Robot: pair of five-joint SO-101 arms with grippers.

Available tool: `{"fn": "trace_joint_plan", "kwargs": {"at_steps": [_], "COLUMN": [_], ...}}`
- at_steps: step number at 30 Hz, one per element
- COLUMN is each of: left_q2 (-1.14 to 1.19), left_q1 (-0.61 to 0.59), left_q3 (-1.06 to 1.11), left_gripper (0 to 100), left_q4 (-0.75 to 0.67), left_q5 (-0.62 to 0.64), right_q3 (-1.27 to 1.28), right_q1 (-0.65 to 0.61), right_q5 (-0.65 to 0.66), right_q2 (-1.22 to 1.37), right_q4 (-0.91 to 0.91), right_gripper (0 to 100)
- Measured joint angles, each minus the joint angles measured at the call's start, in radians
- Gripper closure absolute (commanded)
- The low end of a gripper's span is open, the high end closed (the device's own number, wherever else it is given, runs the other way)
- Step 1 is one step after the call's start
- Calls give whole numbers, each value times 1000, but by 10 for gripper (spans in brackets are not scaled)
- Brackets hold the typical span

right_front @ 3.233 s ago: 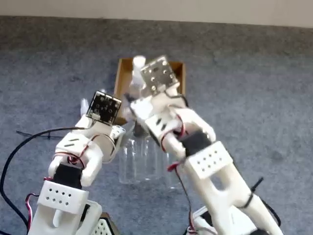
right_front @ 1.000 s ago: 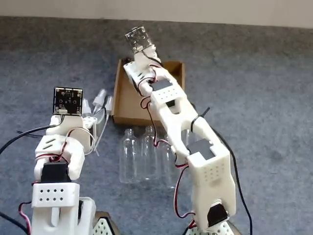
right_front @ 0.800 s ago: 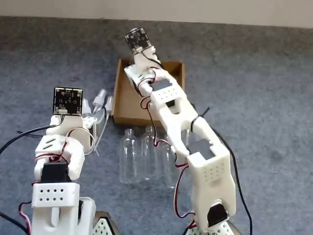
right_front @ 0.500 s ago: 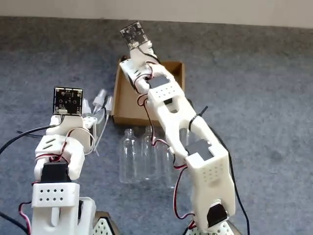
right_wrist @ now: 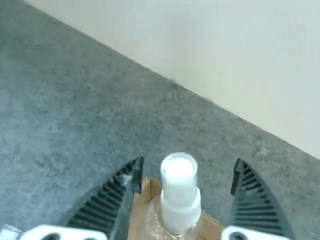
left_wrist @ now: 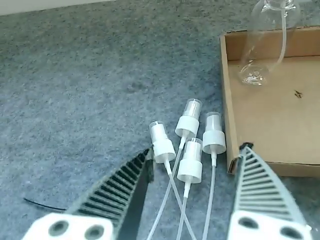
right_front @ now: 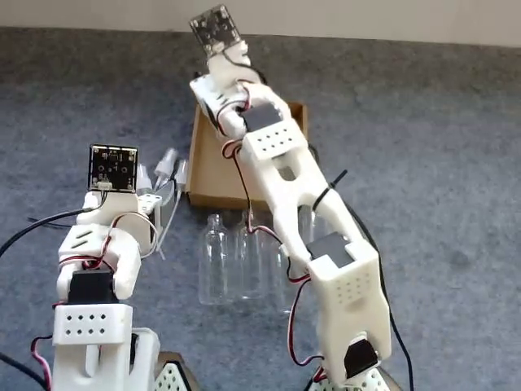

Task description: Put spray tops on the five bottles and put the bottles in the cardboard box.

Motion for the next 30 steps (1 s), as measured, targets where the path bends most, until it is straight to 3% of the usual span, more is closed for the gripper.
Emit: {"fn": "trace_joint_plan", "kwargs": {"at_steps": [6, 19, 25, 30], "left_q2": [0, 0, 0, 0], "left_q1": [0, 0, 0, 2], "left_q3": [0, 0, 5, 40], "left_gripper": [755, 755, 755, 755], "left_q4": [0, 0, 0, -41], "left_q5": [0, 0, 0, 0], "right_q3": [-233, -793, -914, -841], "right_q1": [0, -112, -3, 104], "right_q5": [0, 2, 2, 2], "right_q2": [0, -2, -3, -61], "right_q4": [284, 1145, 1178, 1180], "right_gripper": [767, 771, 771, 771]}}
